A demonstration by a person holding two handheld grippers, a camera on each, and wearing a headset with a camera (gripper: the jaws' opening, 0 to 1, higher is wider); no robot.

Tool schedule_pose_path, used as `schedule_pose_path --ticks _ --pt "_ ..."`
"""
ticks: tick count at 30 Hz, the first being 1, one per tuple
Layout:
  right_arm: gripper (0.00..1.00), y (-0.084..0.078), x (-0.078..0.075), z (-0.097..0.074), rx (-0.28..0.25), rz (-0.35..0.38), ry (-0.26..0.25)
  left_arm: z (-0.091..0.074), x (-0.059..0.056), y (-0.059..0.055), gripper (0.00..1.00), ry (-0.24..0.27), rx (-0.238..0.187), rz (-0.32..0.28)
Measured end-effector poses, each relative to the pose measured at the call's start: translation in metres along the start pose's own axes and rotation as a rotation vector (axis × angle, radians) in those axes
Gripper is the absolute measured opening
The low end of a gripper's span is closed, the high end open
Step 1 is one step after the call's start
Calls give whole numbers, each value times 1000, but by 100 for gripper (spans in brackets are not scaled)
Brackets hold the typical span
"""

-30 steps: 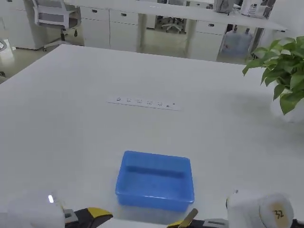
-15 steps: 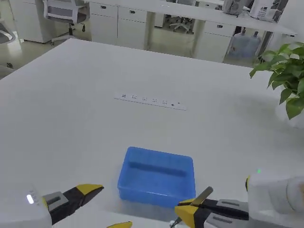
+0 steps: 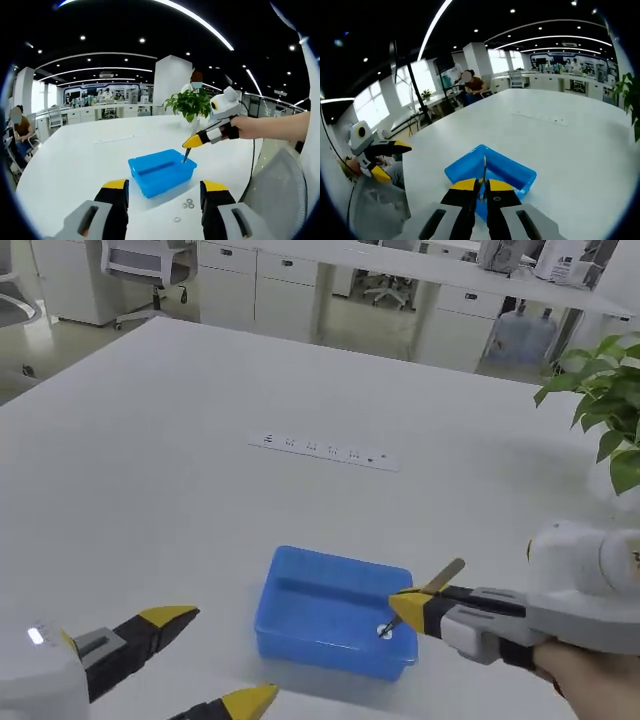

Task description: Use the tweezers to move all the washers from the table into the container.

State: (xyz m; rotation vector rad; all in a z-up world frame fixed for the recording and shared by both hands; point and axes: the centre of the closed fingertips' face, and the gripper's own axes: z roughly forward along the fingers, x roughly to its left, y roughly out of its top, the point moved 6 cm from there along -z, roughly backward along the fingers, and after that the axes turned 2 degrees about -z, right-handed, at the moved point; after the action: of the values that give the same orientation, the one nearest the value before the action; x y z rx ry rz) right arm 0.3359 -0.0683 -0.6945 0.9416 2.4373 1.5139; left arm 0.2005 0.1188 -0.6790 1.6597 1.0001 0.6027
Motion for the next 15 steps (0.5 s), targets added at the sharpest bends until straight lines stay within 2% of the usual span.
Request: schedule_pose_path --ticks 5,10,15 --pt "3 -5 -17 22 64 -14 -14 1 0 -2 61 -6 16 14" --pt "3 -10 -21 40 126 -49 -3 -1 5 -1 61 15 2 -10" --pt "3 -12 -23 44 160 -82 -2 -1 6 -1 63 34 2 1"
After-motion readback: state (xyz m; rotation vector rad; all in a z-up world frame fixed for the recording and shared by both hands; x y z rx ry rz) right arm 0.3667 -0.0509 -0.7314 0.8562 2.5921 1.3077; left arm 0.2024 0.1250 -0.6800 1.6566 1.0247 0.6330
